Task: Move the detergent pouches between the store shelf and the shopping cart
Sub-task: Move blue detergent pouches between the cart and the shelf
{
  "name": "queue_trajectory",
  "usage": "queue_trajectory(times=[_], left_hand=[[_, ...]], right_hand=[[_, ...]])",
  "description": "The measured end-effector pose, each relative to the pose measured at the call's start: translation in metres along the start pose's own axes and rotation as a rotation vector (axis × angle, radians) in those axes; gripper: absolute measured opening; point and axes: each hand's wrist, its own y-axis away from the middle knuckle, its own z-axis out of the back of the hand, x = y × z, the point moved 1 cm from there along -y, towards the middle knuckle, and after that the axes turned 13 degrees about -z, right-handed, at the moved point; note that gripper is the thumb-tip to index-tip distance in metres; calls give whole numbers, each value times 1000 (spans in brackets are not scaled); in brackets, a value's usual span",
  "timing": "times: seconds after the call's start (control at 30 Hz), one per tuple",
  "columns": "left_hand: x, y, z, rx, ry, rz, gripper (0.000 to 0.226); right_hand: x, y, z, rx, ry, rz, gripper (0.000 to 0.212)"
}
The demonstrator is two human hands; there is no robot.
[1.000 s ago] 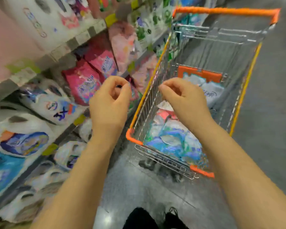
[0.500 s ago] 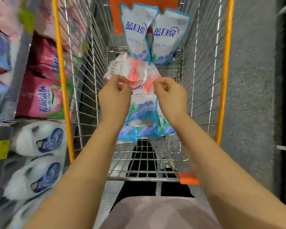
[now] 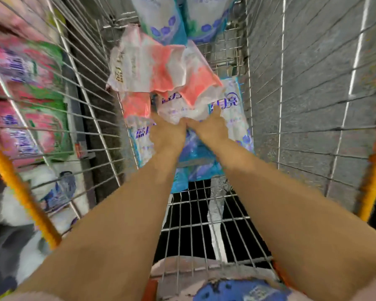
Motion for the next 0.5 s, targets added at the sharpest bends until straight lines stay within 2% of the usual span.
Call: queue_trajectory(times=[0.1,0.2,0.27,0.37,0.43,0.5], left_hand=[[12,-8,-5,25,-31,37,90],[14,-18,-2,20,48,101,86],[15,-22,1,74,94,178,80],[13,-17,2,153,321,269,80],[10,-5,0,176,507,275,65],[3,10,2,182,648,263,45]], right_hand=[[4,-6,-5,-8,57,-64,102],[4,-13,0,61,10,-130,86],[0,-15,2,110,-81,-139,76],[-3,-14,3,146,-177,-152,57],[-1,-7,9,207,-161,-120,37],[-1,1,19,266,-168,-109,36]])
